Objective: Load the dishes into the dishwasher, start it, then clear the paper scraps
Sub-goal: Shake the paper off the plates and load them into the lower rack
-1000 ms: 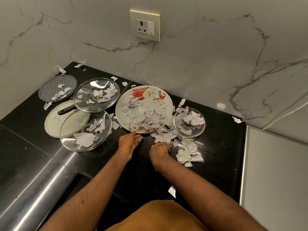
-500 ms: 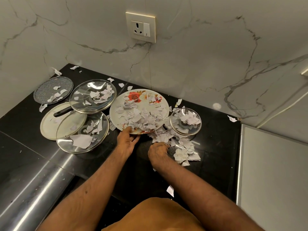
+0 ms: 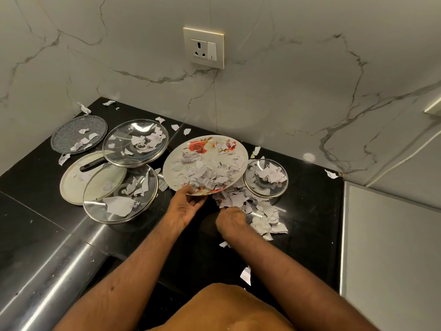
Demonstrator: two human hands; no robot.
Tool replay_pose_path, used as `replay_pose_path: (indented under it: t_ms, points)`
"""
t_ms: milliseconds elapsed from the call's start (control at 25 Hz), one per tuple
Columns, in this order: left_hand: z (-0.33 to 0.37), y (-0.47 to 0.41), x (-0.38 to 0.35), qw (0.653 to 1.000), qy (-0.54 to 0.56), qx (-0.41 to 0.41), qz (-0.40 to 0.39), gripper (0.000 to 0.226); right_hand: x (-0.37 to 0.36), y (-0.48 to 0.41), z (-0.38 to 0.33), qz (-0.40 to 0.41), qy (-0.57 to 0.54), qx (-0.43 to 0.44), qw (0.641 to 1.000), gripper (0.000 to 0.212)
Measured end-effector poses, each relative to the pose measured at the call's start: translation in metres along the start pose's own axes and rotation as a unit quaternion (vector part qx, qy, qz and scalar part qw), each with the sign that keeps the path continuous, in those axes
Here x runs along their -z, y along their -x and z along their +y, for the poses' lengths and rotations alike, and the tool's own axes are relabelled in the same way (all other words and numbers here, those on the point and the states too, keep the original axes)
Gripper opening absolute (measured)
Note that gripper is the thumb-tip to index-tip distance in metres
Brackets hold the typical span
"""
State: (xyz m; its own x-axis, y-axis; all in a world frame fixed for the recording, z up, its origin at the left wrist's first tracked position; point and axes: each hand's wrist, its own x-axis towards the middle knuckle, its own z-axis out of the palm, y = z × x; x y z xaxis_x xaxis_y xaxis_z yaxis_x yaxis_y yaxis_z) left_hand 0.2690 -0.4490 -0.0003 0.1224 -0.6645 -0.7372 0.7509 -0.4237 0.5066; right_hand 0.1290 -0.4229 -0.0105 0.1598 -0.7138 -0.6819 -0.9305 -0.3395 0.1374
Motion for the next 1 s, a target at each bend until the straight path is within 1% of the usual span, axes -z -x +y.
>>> replay_pose_path:
  t_ms: [120, 200, 320, 400, 440, 480, 560, 640, 720, 760, 840, 920, 1000]
  points:
    - [0.003, 0.007, 0.007, 1.000, -0.006, 0.002, -0.012, 0.057, 0.011, 0.035, 0.037, 0.074, -0.109, 0.075, 0.988, 0.052]
    - [0.005, 0.011, 0.013, 1.000, -0.010, 0.003, -0.020, 0.056, 0.016, 0.050, 0.059, 0.109, -0.208, 0.101, 0.967, 0.048]
    - [0.003, 0.014, 0.023, 0.999, -0.021, 0.008, -0.034, 0.057, 0.031, 0.064, 0.076, 0.154, -0.353, 0.155, 0.910, 0.032]
    - [0.001, 0.018, 0.028, 0.998, -0.027, 0.010, -0.047, 0.057, 0.043, 0.078, 0.076, 0.188, -0.419, 0.202, 0.865, 0.037]
    - [0.000, 0.019, 0.032, 0.998, -0.028, 0.005, -0.054, 0.059, 0.046, 0.083, 0.074, 0.197, -0.433, 0.224, 0.850, 0.042]
    - [0.000, 0.021, 0.034, 0.998, -0.026, 0.002, -0.058, 0.060, 0.048, 0.086, 0.070, 0.194, -0.439, 0.242, 0.843, 0.045]
    - [0.002, 0.024, 0.037, 0.997, -0.027, 0.001, -0.066, 0.057, 0.043, 0.083, 0.061, 0.170, -0.427, 0.279, 0.843, 0.043]
    - [0.005, 0.032, 0.037, 0.995, -0.059, -0.003, -0.080, 0.049, 0.037, 0.078, 0.052, 0.142, -0.395, 0.313, 0.852, 0.041]
    - [0.008, 0.043, 0.034, 0.989, -0.101, -0.021, -0.106, 0.038, 0.035, 0.073, 0.045, 0.133, -0.369, 0.336, 0.856, 0.045]
    - [0.010, 0.048, 0.033, 0.985, -0.117, -0.034, -0.121, 0.038, 0.037, 0.070, 0.041, 0.133, -0.362, 0.342, 0.857, 0.049]
    - [0.015, 0.054, 0.031, 0.978, -0.148, -0.055, -0.137, 0.048, 0.044, 0.062, 0.033, 0.131, -0.333, 0.345, 0.868, 0.056]
    - [0.017, 0.060, 0.031, 0.971, -0.185, -0.069, -0.135, 0.059, 0.050, 0.050, 0.024, 0.135, -0.285, 0.340, 0.886, 0.061]
    - [0.017, 0.064, 0.030, 0.962, -0.226, -0.086, -0.128, 0.062, 0.055, 0.036, 0.014, 0.142, -0.260, 0.329, 0.897, 0.062]
